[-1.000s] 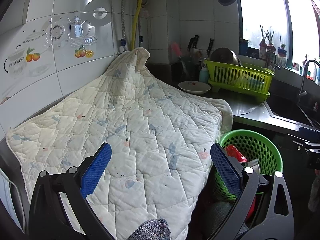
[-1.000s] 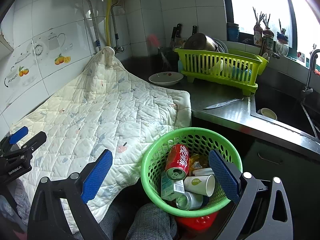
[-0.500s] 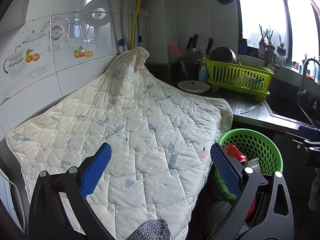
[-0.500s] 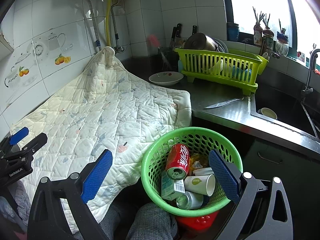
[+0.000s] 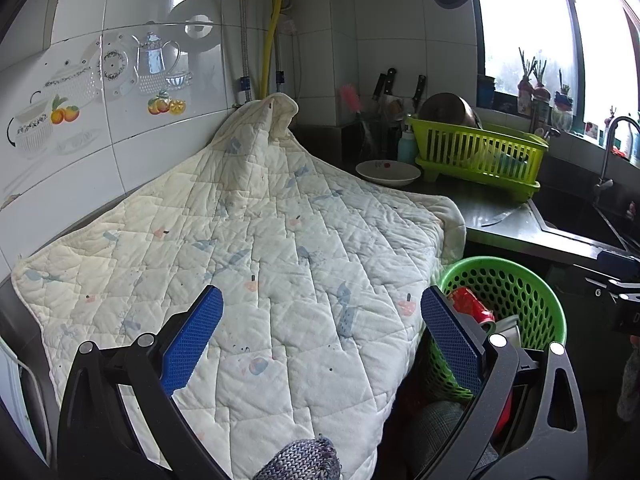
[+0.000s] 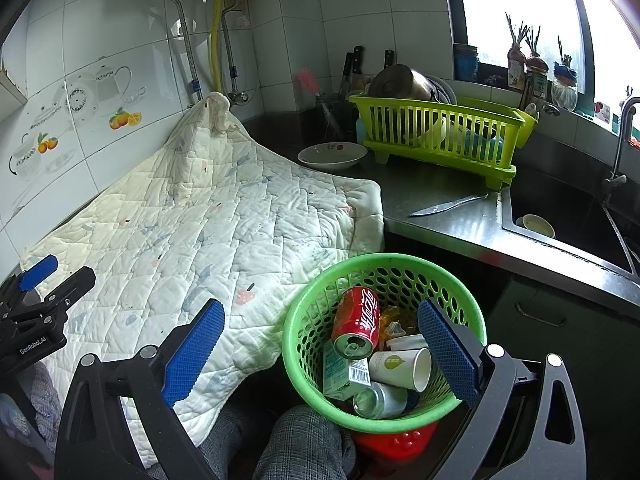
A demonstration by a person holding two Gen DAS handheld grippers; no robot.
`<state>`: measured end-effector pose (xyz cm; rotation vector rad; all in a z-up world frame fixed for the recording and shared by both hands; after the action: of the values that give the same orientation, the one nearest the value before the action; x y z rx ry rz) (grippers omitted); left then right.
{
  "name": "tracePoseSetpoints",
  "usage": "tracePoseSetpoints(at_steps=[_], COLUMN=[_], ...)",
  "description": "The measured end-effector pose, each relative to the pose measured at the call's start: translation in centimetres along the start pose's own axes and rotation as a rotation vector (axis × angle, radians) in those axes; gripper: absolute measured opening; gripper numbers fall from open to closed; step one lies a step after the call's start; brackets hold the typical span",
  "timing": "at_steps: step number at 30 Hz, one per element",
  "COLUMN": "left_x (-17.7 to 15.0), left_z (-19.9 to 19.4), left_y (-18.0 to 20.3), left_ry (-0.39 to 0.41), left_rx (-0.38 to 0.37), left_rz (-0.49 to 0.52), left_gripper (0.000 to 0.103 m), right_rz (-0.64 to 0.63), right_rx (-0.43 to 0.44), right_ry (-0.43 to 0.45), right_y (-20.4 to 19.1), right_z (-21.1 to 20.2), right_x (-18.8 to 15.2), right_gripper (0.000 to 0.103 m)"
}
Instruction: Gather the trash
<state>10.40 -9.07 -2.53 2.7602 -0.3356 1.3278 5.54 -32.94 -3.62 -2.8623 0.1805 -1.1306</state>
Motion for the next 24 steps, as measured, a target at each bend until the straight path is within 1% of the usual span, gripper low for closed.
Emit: tracePoseSetpoints(at_steps=[24], left_x=[-0.04], left_z=[0.26], left_y=[0.11], left_ry=[-0.009], left_rx=[-0.008], left_rz=[0.006], left_gripper=[0.098], right_rz=[0.000], right_rx=[-0.001], right_ry=[-0.004], right_y=[-0.19], right_z=[0.30], right_x=[-0.09], right_gripper=[0.095])
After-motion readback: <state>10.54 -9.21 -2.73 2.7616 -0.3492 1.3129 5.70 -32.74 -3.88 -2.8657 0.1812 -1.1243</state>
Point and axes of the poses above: each gripper's, at about its wrist camera, not at the fingertips, and z roughly the way its jaws point, y to its right, x to its top, the point moved 7 cm from there along z, roughly the way its jaws point, and after that the axes turned 10 degrees about -y, right-handed, at the moved point
